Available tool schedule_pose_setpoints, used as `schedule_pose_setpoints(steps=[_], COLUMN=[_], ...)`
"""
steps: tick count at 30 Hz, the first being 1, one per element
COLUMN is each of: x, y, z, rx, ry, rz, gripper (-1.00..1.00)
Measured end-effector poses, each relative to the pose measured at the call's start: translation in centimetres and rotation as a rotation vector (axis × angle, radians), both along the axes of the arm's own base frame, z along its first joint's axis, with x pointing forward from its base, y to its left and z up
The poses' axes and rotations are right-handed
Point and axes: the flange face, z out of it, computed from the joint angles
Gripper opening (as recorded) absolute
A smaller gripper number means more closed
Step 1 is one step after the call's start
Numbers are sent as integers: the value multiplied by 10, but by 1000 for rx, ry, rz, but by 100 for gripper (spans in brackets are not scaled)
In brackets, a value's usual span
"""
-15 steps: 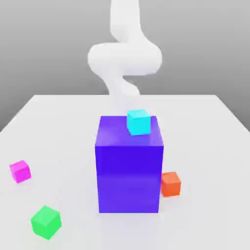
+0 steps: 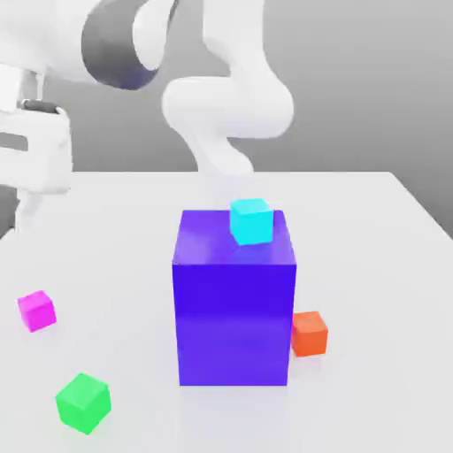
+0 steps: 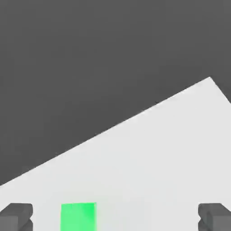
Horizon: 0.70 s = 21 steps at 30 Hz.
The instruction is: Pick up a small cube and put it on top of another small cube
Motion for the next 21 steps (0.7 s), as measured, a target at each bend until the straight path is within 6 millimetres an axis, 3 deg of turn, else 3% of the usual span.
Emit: schedule_pose_setpoints(steps=[3,7,8,13,14,21], x=[-52,-118,-125,-132,-132,-133], y=[-37,-54,-54,-55,-54,-54], z=[-62,-136,-150,-205,-213,-213], rx=[55,134,143,150,151,152], ry=[77,171,182,194,193,194], rz=[-122,-240,-250,-260,-260,-261], gripper=[0,0,0,0,-100,-100])
